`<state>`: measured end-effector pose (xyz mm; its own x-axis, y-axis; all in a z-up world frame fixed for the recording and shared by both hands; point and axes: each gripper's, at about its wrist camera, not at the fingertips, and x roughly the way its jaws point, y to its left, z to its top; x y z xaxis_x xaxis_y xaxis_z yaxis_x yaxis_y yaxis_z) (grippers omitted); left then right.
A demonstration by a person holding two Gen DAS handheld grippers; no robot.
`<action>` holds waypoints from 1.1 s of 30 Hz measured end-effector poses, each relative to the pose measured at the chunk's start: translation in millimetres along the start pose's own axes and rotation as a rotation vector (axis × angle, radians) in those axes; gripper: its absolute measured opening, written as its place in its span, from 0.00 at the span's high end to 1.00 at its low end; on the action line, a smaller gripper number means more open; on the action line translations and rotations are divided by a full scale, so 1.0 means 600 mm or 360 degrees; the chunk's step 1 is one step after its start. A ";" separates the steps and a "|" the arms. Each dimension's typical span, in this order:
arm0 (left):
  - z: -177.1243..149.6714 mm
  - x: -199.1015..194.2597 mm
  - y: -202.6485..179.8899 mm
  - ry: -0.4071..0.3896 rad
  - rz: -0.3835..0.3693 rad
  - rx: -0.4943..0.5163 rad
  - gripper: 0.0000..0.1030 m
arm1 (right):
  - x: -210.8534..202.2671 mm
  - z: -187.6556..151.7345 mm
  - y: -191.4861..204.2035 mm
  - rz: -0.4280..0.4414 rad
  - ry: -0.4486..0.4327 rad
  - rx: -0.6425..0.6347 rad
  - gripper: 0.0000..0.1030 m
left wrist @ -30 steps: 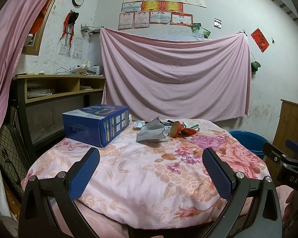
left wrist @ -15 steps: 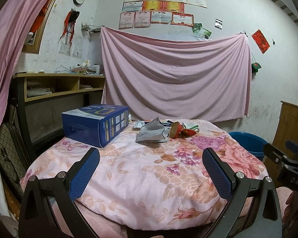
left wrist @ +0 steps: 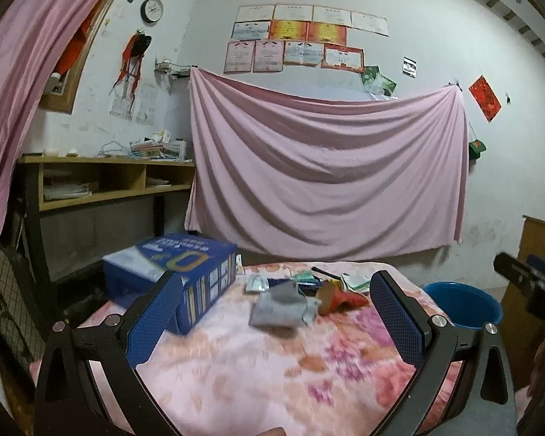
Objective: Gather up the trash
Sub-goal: 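Grasp the grey face mask with the left tool while the right tool grasps the red cup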
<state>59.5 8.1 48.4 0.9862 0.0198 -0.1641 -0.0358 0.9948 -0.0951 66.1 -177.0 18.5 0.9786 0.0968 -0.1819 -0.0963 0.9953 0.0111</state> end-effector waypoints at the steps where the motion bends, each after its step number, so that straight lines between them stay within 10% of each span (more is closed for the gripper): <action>1: 0.000 0.018 -0.001 0.0017 0.0000 0.0011 0.02 | 0.012 0.006 -0.001 0.0012 0.0000 0.0004 0.00; 19: -0.055 0.239 0.020 0.0684 -0.0121 -0.0037 0.02 | 0.314 0.012 0.015 0.0315 0.0549 -0.0044 0.00; 33: -0.072 0.276 0.049 0.0748 -0.0075 -0.0089 0.12 | 0.442 -0.022 0.073 0.0532 0.0986 -0.0011 0.00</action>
<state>214.8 36.4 -23.8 0.8075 -0.0851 -0.5837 -0.0143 0.9864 -0.1637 318.8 -108.0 -42.4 0.6128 0.3738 -0.6963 -0.3769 0.9126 0.1582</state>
